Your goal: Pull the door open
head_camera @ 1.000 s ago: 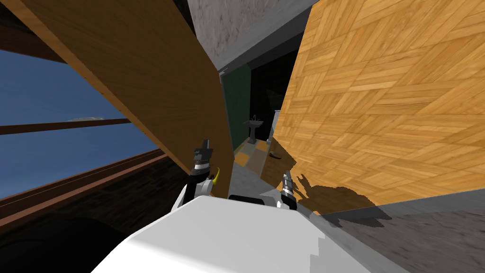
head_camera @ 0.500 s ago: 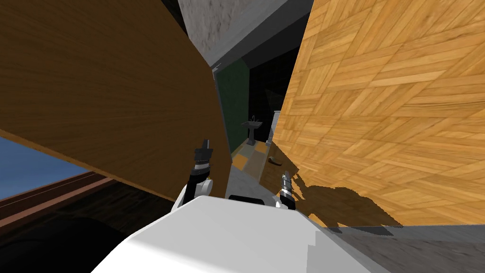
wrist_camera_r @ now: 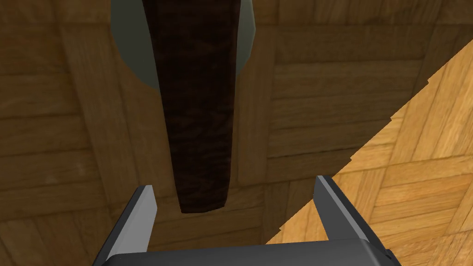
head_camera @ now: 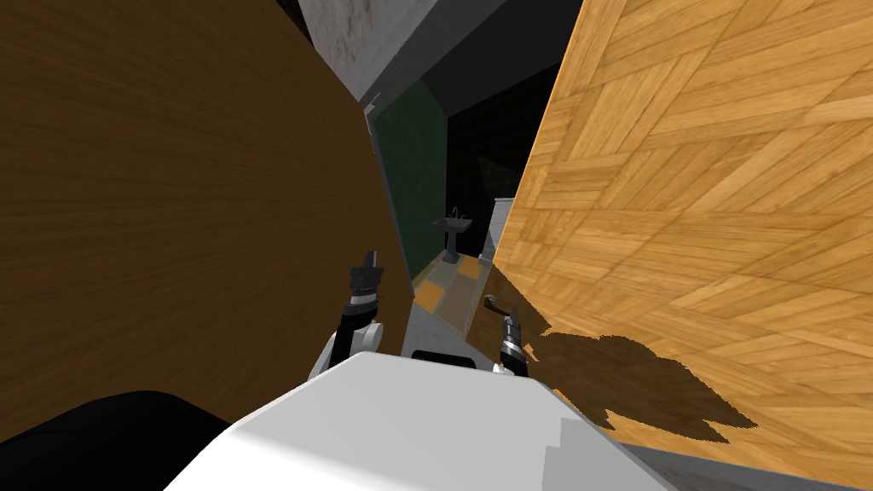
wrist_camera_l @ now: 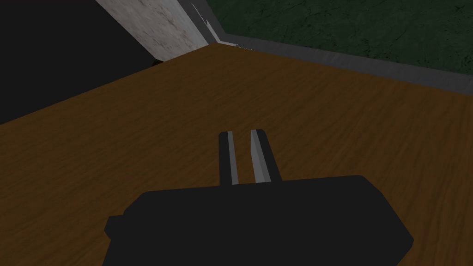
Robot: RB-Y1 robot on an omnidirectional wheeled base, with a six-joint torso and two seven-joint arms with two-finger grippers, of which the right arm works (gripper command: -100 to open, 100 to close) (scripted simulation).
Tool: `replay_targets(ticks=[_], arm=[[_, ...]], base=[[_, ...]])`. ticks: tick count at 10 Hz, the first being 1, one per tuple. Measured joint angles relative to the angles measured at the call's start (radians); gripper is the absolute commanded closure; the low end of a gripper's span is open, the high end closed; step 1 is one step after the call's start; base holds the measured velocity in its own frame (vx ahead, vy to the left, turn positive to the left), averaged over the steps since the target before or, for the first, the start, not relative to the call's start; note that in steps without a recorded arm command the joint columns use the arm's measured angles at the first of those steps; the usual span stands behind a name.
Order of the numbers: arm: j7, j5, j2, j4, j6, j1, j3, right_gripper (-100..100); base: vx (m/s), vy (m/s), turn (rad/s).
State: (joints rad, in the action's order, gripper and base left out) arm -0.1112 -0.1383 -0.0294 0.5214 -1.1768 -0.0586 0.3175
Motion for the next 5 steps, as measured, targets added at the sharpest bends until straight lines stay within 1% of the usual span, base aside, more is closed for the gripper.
replay_targets(ticks=[2,3,4,5], arm=[[0.007,0.011,0.022,-0.004,-0.005,0.005,0.004,-100],[0.011,0.017,0.034,-0.002,-0.003,0.018,0.006,-100],[0.018,0.026,0.053,0.026,0.008,0.036,0.010,-100],[0.019,0.027,0.055,0.030,0.008,0.039,0.011,100]], base=[[0.164,-0.049,-0.033],[0.067,0.023,0.023],[-0.004,0.019,-0.023],[-0.011,-0.003,0.006]])
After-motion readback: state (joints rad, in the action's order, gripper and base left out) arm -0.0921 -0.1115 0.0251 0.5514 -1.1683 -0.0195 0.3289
